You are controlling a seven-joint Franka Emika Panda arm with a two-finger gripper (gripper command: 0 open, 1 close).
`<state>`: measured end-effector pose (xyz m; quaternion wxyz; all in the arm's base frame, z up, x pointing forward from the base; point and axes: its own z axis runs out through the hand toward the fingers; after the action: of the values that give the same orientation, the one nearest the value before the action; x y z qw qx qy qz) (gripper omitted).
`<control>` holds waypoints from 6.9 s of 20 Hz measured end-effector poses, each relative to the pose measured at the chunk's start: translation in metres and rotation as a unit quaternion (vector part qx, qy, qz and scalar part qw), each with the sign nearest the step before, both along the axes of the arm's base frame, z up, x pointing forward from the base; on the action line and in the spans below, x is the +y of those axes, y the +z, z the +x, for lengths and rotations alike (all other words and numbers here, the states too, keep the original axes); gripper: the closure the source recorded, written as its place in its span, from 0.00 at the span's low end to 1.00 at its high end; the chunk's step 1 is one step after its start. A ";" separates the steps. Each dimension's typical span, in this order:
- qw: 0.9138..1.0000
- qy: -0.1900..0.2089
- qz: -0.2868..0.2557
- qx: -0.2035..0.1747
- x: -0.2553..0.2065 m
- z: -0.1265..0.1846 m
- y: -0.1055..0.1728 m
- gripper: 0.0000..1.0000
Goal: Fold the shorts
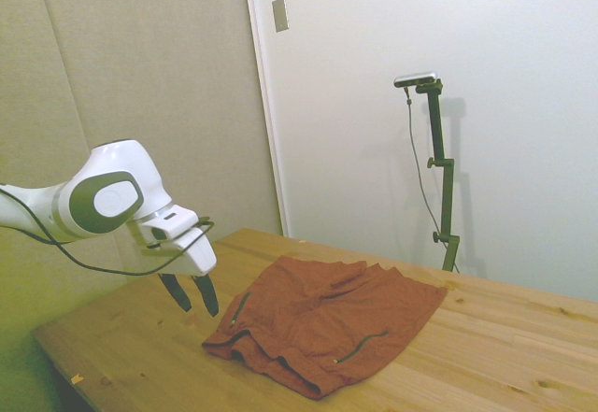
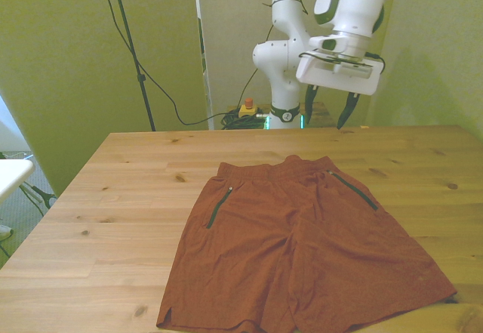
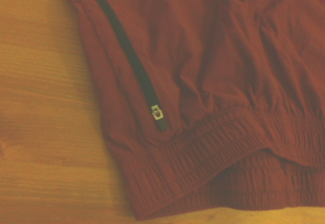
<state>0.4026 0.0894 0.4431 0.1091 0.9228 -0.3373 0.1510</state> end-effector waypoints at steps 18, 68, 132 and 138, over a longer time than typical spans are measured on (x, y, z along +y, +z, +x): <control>0.980 0.049 -0.190 -0.014 0.071 0.022 -0.092 0.00; 0.993 0.015 -0.116 -0.026 0.031 0.030 -0.045 1.00; 0.978 0.136 -0.140 -0.066 0.046 0.110 -0.101 0.00; 0.979 0.117 -0.149 -0.074 0.030 0.127 -0.110 0.00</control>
<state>0.5291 0.1195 0.3330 0.2019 0.9153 -0.2081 0.2796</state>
